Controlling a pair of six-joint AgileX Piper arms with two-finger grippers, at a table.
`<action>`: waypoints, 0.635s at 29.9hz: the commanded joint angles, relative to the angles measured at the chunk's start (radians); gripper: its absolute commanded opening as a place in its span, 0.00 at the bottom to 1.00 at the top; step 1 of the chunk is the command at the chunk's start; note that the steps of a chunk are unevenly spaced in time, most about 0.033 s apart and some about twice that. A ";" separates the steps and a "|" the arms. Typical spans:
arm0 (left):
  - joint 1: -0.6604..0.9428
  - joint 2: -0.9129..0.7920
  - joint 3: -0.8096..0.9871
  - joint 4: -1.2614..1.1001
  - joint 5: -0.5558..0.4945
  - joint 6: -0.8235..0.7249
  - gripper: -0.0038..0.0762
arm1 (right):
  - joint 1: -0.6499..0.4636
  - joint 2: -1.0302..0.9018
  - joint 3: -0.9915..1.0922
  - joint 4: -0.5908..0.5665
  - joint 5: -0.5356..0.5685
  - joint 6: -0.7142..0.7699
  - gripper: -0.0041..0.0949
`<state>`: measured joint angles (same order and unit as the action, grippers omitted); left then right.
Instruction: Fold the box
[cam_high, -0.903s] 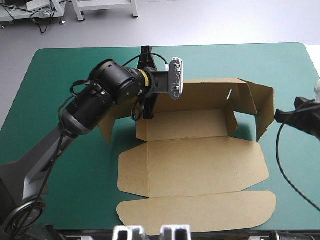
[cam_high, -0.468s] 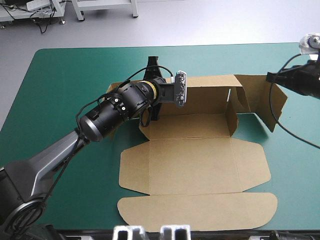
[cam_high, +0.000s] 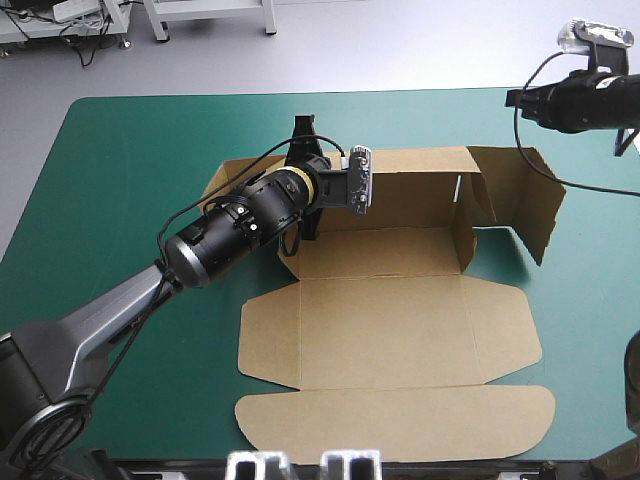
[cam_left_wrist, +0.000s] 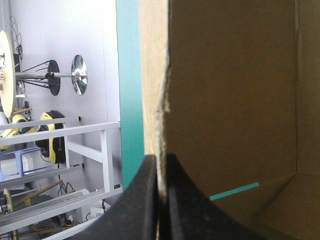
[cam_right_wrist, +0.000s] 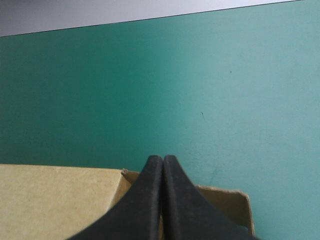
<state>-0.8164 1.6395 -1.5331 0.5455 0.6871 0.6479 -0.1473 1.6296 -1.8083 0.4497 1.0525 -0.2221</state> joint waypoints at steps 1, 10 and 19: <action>-0.005 -0.044 -0.020 0.011 -0.040 -0.012 0.04 | 0.003 0.028 -0.068 0.065 -0.032 -0.013 0.02; -0.005 -0.044 -0.020 0.013 -0.019 -0.012 0.04 | 0.003 0.140 -0.070 0.054 0.100 -0.024 0.02; -0.005 -0.044 -0.020 0.012 -0.007 -0.024 0.04 | 0.001 0.132 -0.054 -0.145 0.197 -0.015 0.02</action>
<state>-0.8164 1.6395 -1.5284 0.5490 0.6911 0.6397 -0.1459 1.8219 -1.8459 0.3373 1.2332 -0.2334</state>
